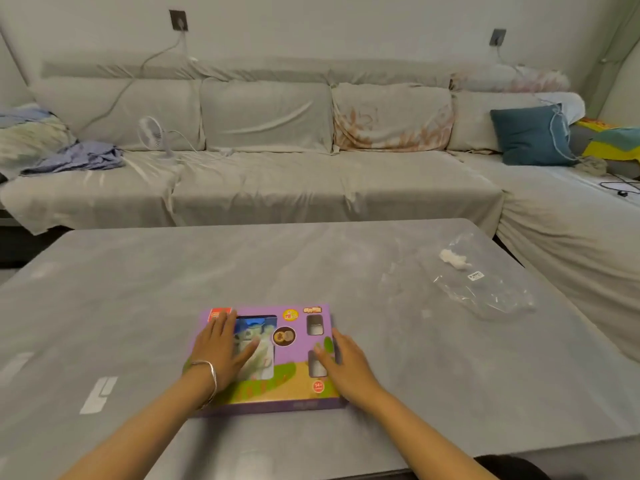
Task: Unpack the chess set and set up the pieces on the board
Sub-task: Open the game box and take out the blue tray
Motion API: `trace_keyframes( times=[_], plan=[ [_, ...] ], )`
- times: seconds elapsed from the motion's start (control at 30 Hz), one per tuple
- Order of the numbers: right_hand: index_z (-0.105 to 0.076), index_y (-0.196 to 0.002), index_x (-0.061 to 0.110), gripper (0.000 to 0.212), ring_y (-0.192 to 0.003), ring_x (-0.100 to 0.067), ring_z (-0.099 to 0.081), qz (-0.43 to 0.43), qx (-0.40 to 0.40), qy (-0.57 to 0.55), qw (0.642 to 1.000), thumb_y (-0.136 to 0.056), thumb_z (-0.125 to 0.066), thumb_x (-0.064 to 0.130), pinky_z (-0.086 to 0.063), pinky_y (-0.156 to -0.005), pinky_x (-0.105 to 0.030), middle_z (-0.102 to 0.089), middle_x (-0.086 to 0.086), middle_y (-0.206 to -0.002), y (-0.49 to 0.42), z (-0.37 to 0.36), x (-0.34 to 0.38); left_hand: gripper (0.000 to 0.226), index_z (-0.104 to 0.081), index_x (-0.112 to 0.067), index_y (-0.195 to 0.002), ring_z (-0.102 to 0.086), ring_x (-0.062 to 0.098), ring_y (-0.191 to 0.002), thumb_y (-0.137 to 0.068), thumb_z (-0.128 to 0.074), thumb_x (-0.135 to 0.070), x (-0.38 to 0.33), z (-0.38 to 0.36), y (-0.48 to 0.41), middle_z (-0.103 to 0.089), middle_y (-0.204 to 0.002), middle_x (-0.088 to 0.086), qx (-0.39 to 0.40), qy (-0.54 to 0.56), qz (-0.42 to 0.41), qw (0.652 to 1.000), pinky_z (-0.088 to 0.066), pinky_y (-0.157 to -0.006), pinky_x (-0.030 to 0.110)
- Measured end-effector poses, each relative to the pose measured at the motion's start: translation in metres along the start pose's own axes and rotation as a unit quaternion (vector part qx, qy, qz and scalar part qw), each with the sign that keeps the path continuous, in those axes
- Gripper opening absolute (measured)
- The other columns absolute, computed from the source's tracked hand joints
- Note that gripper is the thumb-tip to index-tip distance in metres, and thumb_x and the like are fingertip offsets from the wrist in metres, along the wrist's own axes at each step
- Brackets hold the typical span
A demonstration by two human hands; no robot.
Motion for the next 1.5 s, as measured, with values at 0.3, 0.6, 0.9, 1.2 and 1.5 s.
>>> trace_keyframes(
  times=[0.3, 0.6, 0.9, 1.2, 1.5],
  plan=[
    [-0.061, -0.116, 0.013, 0.025, -0.103, -0.028, -0.063, -0.127, -0.067, -0.307, 0.941, -0.094, -0.050, 0.007, -0.051, -0.091, -0.043, -0.067, -0.007, -0.110, -0.006, -0.019, 0.004, 0.037, -0.046, -0.011, -0.123, -0.058, 0.026, -0.097, -0.091, -0.055, -0.027, 0.067, 0.000, 0.022, -0.059, -0.120, 0.010, -0.042, 0.356, 0.124, 0.925, -0.049, -0.086, 0.037],
    [-0.062, -0.112, 0.007, 0.023, -0.080, -0.018, -0.064, -0.143, -0.055, -0.361, 0.920, -0.089, -0.059, 0.010, -0.053, -0.064, -0.020, -0.069, -0.012, -0.101, -0.018, 0.001, -0.004, 0.043, -0.046, -0.020, -0.125, -0.061, 0.018, -0.093, -0.085, -0.063, -0.017, 0.080, 0.011, 0.034, -0.060, -0.110, 0.006, -0.146, 0.532, 0.095, 0.829, -0.049, -0.066, 0.022],
    [-0.065, -0.103, 0.001, 0.032, -0.084, -0.023, -0.065, -0.219, 0.059, -0.348, 0.910, -0.082, -0.068, 0.025, -0.054, -0.079, -0.031, -0.071, -0.014, -0.099, -0.024, 0.001, -0.010, 0.040, -0.049, -0.016, -0.124, -0.060, 0.023, -0.095, -0.086, -0.062, -0.013, 0.084, 0.012, 0.028, -0.059, -0.112, 0.007, -0.163, 0.550, 0.094, 0.813, -0.050, -0.073, 0.029],
    [-0.061, -0.111, -0.002, 0.043, -0.067, -0.022, -0.069, -0.219, 0.001, -0.322, 0.921, -0.076, -0.075, 0.020, -0.059, -0.067, -0.035, -0.072, -0.015, -0.092, -0.032, -0.003, -0.020, 0.045, -0.043, -0.012, -0.132, -0.056, 0.030, -0.102, -0.091, -0.053, -0.030, 0.081, 0.005, 0.016, -0.058, -0.120, 0.008, -0.126, 0.385, 0.128, 0.905, -0.050, -0.085, 0.039],
    [-0.063, -0.100, 0.007, 0.045, -0.065, -0.022, -0.069, -0.290, 0.072, -0.530, 0.794, -0.098, -0.036, 0.043, -0.055, -0.070, -0.037, -0.072, -0.011, -0.077, -0.024, -0.001, -0.031, 0.092, -0.002, -0.039, -0.145, 0.011, 0.029, -0.143, -0.066, 0.006, -0.085, -0.007, -0.017, 0.010, 0.004, -0.156, -0.008, 0.019, -0.011, -0.037, 0.999, 0.003, -0.112, 0.055]
  ],
)
Point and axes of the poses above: each hand's wrist, its own y-axis away from the middle knuckle, its own z-axis out of the back of the hand, x = y × z, the point moved 5 cm from there along -y, towards the middle knuckle
